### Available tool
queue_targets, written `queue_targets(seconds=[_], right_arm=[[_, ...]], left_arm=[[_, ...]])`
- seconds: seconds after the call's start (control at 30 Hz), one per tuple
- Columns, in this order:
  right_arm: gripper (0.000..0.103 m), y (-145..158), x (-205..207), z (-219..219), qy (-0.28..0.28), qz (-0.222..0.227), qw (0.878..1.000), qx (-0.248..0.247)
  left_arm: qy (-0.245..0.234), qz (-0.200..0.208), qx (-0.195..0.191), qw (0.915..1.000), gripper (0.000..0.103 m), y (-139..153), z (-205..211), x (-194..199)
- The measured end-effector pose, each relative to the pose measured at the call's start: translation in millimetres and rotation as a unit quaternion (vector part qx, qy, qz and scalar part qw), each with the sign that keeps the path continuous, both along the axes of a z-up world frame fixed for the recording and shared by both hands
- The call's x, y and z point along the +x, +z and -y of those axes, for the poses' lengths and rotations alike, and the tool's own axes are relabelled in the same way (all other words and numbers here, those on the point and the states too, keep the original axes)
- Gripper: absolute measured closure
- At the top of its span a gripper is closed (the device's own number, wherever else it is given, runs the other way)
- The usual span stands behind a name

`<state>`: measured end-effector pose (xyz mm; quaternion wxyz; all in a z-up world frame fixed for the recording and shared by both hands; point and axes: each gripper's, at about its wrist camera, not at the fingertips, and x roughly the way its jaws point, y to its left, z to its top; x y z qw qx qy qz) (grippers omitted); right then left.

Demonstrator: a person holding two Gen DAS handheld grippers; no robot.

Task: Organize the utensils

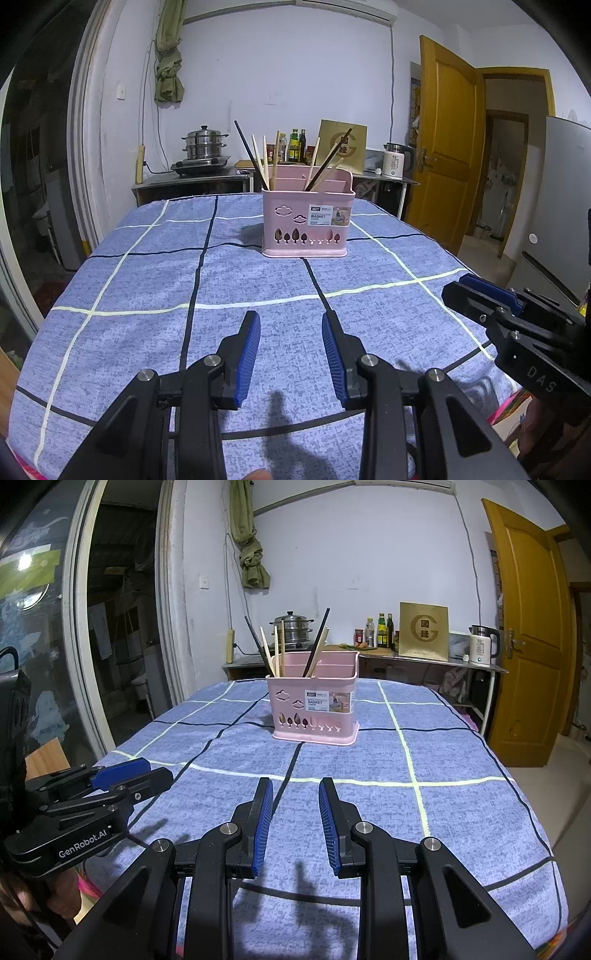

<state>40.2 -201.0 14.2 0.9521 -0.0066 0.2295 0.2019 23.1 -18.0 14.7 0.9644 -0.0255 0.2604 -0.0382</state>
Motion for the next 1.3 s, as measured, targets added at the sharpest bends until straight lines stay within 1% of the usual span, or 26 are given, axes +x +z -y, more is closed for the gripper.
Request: queue_targets(seconds=[0.13, 0.53, 0.7, 0.87, 1.2, 1.3], right_arm=[[0.077, 0.1, -0.4, -1.1, 0.0, -0.001, 1.0, 0.0], [0.076, 0.6, -1.6, -3.1, 0.001, 0.0, 1.0, -0.001], [0.076, 1.0, -2.9, -3.7, 0.001, 0.0, 1.0, -0.002], [0.076, 1.5, -3.3, -3.7, 0.001, 0.0, 1.0, -0.002], [0.076, 1.8, -3.3, -3.7, 0.0, -0.002, 1.0, -0.002], [0.077, 1.9, -3.9, -3.5, 0.002, -0.003, 1.0, -0.002]], left_arm=[[0.002, -0.001, 0.007, 1.0, 0.069, -1.2, 1.3, -0.1], [-0.007, -0.005, -0.005, 1.0, 0.069, -2.9, 0.2, -1.4], [-0.006, -0.002, -0.004, 1.0, 0.069, -2.1, -0.2, -2.2], [0.002, 0.004, 0.013, 0.9999, 0.069, -1.4, 2.9, -4.7], [-0.002, -0.004, 0.008, 1.0, 0.068, -4.3, 3.7, -3.8], [0.002, -0.004, 0.013, 0.9999, 0.069, -5.0, 5.0, -4.1]])
